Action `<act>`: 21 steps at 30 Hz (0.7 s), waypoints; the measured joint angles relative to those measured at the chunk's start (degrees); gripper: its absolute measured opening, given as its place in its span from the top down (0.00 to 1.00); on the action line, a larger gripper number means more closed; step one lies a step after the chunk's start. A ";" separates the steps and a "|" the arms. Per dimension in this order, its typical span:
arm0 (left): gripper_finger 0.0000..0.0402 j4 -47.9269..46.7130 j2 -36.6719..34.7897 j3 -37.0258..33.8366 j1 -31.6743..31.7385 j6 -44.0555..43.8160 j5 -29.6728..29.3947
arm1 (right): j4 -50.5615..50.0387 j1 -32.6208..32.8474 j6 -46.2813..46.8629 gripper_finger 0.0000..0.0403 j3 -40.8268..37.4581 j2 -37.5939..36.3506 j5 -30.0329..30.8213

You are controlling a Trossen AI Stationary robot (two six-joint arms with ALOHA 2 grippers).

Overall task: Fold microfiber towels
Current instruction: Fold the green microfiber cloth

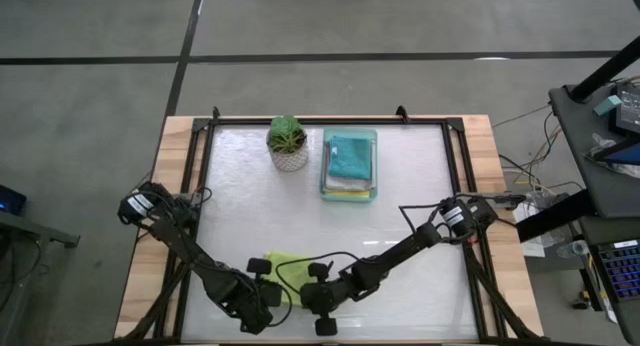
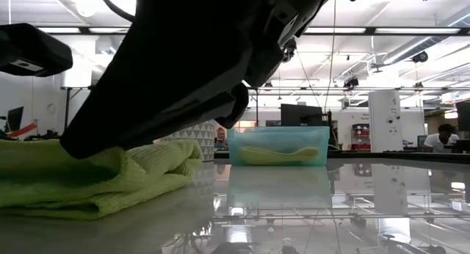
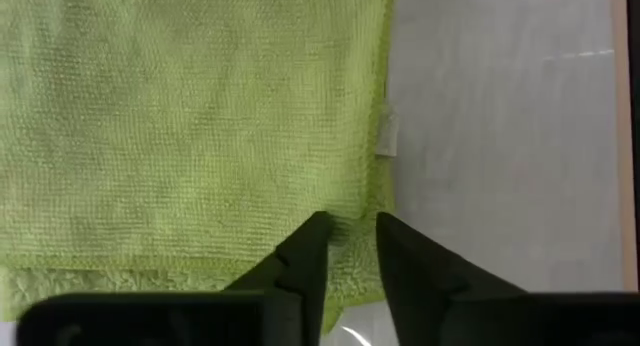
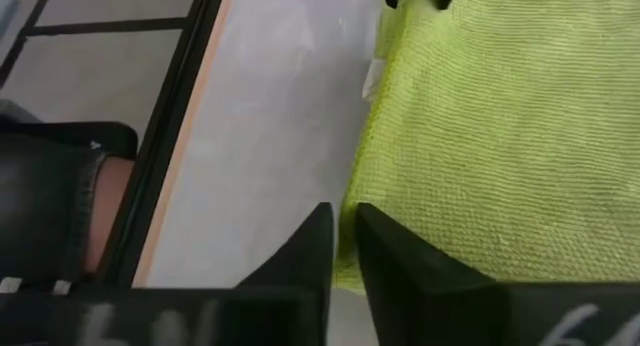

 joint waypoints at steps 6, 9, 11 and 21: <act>0.72 -0.10 -0.15 0.27 0.00 -1.40 1.81 | -0.53 -0.02 0.11 0.77 -0.02 -0.40 -1.38; 0.70 -0.16 -0.94 0.54 0.02 -1.02 4.78 | -1.83 -0.02 -0.09 0.70 -0.02 -1.81 -1.40; 0.70 -0.30 -1.80 0.68 0.07 -1.03 5.65 | -3.20 -0.02 -0.49 0.67 -0.02 -2.85 -1.40; 0.70 -0.55 -5.19 0.63 0.11 -1.51 3.96 | -8.83 0.00 -3.00 0.63 -0.01 -6.55 -1.21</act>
